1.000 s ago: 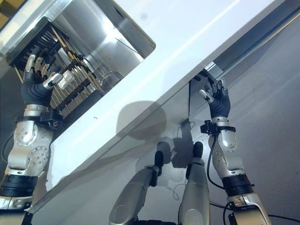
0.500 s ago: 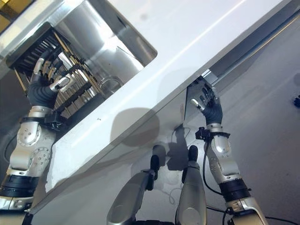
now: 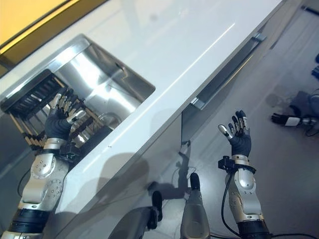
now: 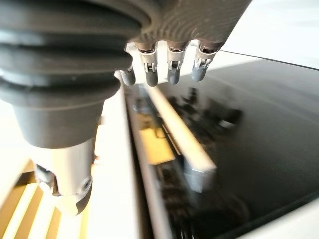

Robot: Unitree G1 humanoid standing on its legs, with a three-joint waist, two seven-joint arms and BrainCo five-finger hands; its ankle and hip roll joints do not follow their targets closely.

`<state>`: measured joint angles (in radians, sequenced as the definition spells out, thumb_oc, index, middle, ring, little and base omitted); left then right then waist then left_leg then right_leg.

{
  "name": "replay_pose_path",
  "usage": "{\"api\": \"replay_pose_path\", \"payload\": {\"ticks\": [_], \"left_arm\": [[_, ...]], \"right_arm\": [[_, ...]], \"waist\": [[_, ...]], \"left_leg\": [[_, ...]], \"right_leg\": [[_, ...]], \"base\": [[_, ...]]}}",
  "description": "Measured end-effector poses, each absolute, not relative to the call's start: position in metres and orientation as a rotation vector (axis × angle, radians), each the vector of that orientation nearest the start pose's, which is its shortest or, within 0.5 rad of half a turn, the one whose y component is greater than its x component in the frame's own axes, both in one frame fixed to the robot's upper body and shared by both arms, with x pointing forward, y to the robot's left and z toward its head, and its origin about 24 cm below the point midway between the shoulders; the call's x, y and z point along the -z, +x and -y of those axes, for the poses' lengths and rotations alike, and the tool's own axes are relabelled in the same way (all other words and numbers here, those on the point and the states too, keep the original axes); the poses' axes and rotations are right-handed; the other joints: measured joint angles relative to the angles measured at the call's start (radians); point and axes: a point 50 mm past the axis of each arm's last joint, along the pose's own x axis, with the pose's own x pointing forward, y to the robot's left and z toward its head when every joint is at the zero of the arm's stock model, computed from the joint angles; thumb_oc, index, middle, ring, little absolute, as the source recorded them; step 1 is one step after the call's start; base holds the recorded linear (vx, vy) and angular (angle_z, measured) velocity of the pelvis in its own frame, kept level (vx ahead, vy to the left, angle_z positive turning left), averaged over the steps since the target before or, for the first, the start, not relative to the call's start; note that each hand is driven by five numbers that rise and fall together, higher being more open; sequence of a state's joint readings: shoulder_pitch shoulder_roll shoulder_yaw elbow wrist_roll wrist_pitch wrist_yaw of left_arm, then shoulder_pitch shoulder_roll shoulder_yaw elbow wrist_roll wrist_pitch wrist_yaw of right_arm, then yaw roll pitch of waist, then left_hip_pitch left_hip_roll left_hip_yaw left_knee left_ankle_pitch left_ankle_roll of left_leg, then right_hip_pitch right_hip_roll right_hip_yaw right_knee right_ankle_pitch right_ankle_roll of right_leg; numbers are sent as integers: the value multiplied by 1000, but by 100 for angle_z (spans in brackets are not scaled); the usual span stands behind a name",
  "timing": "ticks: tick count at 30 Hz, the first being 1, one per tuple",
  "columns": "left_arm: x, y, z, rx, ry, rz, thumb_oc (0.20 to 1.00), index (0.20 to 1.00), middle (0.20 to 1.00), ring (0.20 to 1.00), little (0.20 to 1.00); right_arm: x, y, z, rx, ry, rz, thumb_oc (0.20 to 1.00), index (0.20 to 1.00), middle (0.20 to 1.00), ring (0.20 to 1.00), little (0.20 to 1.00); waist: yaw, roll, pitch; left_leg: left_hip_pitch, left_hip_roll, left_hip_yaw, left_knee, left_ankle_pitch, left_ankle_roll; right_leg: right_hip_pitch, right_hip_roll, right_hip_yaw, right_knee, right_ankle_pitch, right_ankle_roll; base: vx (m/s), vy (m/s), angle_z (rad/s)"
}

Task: Pick up plates and place into dishwasher.

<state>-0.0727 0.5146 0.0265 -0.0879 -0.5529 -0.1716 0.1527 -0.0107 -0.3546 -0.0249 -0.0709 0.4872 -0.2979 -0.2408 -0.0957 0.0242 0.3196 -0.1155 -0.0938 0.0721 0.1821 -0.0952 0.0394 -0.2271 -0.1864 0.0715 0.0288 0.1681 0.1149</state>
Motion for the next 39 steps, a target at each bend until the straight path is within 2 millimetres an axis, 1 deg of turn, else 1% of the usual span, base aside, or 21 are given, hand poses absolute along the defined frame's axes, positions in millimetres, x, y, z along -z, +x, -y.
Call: {"api": "replay_pose_path", "payload": {"ticks": [2,4,6,8,9,11,13,14,17,19,20,22,24,28,29,31,34,36,37,38,39], "left_arm": [[-119,261,-238,-117,-77,310,1000,1000,1000,1000,1000],[-113,259,-236,-123,-83,291,1000,1000,1000,1000,1000],[-109,259,-233,-125,-104,274,1000,1000,1000,1000,1000],[-106,258,-232,-124,-114,261,1000,1000,1000,1000,1000],[-105,258,-231,-122,-109,262,1000,1000,1000,1000,1000],[-104,258,-228,-110,-99,260,1000,1000,1000,1000,1000],[-102,256,-225,-83,-97,256,1000,1000,1000,1000,1000],[-101,255,-225,-71,-95,251,1000,1000,1000,1000,1000],[-100,256,-221,-31,-96,246,1000,1000,1000,1000,1000],[-98,256,-216,-1,-100,234,1000,1000,1000,1000,1000],[-97,257,-212,15,-100,228,1000,1000,1000,1000,1000],[-94,256,-208,23,-112,220,1000,1000,1000,1000,1000],[-92,255,-208,-1,-129,213,1000,1000,1000,1000,1000],[-91,254,-208,-30,-145,211,1000,1000,1000,1000,1000],[-91,254,-209,-40,-146,208,1000,1000,1000,1000,1000],[-90,254,-210,-55,-150,205,1000,1000,1000,1000,1000],[-88,253,-211,-74,-161,190,1000,1000,1000,1000,1000],[-88,253,-211,-78,-166,183,1000,1000,1000,1000,1000],[-88,254,-210,-74,-180,182,1000,1000,1000,1000,1000],[-89,254,-209,-66,-183,181,1000,1000,1000,1000,1000],[-89,255,-205,-50,-184,180,1000,1000,1000,1000,1000]], "right_arm": [[-113,246,230,255,173,415,1000,1000,1000,1000,1000],[-120,246,228,251,156,445,1000,1000,1000,1000,1000],[-125,244,225,231,145,469,1000,1000,1000,1000,1000],[-131,243,220,187,136,493,1000,1000,1000,1000,1000],[-135,242,218,160,130,507,1000,1000,1000,1000,1000],[-138,240,214,106,114,510,1000,1000,1000,1000,1000],[-136,239,210,62,103,497,1000,1000,1000,1000,1000],[-135,239,207,39,98,483,1000,1000,1000,1000,1000],[-135,241,204,-4,70,461,1000,1000,1000,1000,1000],[-133,242,201,-17,71,444,1000,1000,1000,1000,1000],[-131,242,199,-27,70,433,1000,1000,1000,1000,1000],[-130,244,194,-70,72,417,1000,1000,1000,1000,1000],[-128,246,186,-125,80,397,1000,1000,1000,1000,1000],[-123,248,172,-190,111,350,1000,1000,1000,1000,1000],[-121,248,168,-207,118,335,1000,1000,1000,1000,1000],[-119,249,163,-227,130,309,1000,1000,1000,1000,1000],[-115,253,155,-262,142,275,1000,1000,1000,1000,1000],[-110,255,153,-265,142,248,1000,1000,1000,1000,1000],[-109,255,153,-256,142,243,1000,1000,1000,1000,1000],[-109,255,154,-247,143,242,1000,1000,1000,1000,1000],[-109,255,155,-235,142,240,1000,1000,1000,1000,1000]], "waist": [[1,1,-24],[5,1,-60],[13,6,-80],[35,8,-118],[39,9,-129],[45,6,-152],[61,-1,-189],[77,-5,-203],[102,-19,-219],[109,-27,-222],[103,-31,-226],[134,-32,-226],[165,-34,-227],[212,-50,-238],[216,-59,-245],[226,-73,-254],[232,-77,-255],[242,-76,-255],[237,-72,-252],[223,-67,-249],[202,-60,-246]], "left_leg": [[22,1,1,-21,2,1],[42,4,-2,-41,2,1],[79,6,-22,-64,2,-1],[95,10,-38,-85,4,-4],[104,12,-60,-89,6,-7],[118,13,-120,-96,12,-13],[125,19,-178,-111,23,-24],[125,22,-226,-120,34,-32],[121,33,-323,-143,62,-57],[113,43,-359,-152,85,-73],[112,48,-359,-154,92,-75],[104,63,-381,-168,112,-91],[103,76,-381,-177,124,-101],[97,90,-415,-194,129,-109],[84,91,-426,-193,130,-110],[83,93,-438,-194,141,-126],[81,90,-439,-192,148,-130],[72,89,-425,-188,158,-131],[57,88,-396,-188,171,-128],[44,87,-366,-192,189,-123],[33,89,-317,-204,203,-112]], "right_leg": [[21,0,0,-15,5,0],[43,2,-3,-30,5,0],[82,7,-20,-35,-5,2],[96,10,-35,-34,-16,2],[113,11,-50,-34,-25,2],[152,13,-54,-32,-54,7],[177,23,-48,-31,-83,7],[198,29,-48,-35,-99,6],[240,57,-37,-34,-142,-7],[271,74,-19,-33,-173,-18],[277,80,-10,-30,-185,-22],[293,99,-15,-33,-200,-33],[306,111,-33,-40,-201,-42],[332,128,-72,-76,-196,-48],[334,132,-78,-85,-194,-51],[341,137,-92,-99,-191,-55],[360,138,-108,-115,-190,-58],[366,142,-116,-118,-193,-62],[368,144,-133,-118,-195,-64],[371,146,-150,-117,-198,-67],[378,147,-173,-117,-204,-71]], "base": [[112,94,-7],[139,80,1],[109,52,15],[126,10,26],[139,-33,54],[130,-63,84],[117,-92,97],[107,-92,118],[82,-104,119],[27,-100,142],[-9,-120,132],[-23,-144,96],[-12,-153,53],[6,-196,30],[0,-200,30],[-12,-194,30],[-33,-131,27],[-61,-40,38],[-61,9,68],[-52,37,95],[-39,59,104]]}}
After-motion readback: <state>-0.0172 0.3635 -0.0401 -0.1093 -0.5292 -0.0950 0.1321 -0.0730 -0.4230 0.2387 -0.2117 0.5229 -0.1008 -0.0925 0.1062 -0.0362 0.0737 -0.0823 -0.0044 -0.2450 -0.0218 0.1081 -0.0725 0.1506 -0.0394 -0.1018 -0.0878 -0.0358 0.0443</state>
